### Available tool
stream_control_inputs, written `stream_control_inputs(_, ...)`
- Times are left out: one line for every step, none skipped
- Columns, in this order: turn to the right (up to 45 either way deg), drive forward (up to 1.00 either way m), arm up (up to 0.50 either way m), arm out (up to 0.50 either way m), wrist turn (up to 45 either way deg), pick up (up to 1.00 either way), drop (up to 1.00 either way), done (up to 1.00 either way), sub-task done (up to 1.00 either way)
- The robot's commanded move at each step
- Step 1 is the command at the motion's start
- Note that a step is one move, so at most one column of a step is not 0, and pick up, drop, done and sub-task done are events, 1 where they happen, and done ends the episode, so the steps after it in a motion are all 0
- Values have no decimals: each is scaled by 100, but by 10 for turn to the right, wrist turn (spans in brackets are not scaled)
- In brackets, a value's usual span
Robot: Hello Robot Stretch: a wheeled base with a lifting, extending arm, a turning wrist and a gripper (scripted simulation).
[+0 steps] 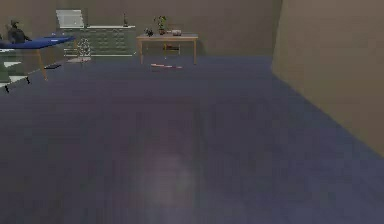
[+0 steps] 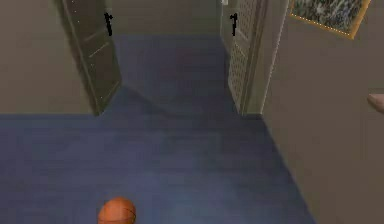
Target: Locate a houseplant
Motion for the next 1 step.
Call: stream_control_inputs(0, 100, 0, 0, 0, 0, 0, 0, 0)
